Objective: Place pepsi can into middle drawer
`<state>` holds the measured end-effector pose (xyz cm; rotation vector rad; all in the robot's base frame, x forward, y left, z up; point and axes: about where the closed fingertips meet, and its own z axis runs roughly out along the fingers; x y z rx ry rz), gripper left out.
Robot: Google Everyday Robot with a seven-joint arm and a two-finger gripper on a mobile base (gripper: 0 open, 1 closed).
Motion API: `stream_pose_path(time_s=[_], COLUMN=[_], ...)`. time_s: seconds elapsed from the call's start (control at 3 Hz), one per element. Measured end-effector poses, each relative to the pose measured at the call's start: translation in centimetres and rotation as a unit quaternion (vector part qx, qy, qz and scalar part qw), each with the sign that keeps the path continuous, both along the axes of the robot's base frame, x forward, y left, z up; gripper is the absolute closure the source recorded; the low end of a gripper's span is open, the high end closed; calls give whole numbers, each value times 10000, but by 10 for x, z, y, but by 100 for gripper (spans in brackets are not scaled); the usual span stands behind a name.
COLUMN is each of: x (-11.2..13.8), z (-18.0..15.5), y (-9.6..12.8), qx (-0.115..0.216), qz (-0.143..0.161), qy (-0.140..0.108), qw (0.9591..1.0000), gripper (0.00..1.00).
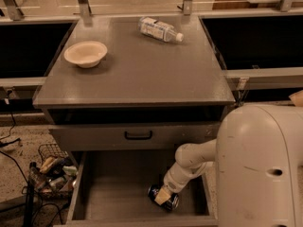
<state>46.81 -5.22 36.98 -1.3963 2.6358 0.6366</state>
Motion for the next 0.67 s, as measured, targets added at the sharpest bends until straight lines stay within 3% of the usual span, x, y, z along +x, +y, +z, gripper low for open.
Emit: stream_pose_path(time_s=[0.33, 0.67], x=[0, 0], z=[0, 0], y=[0, 0], qx=[0, 0], qz=[0, 0], qy=[0, 0], qw=[10000, 10000], gripper=[50, 19])
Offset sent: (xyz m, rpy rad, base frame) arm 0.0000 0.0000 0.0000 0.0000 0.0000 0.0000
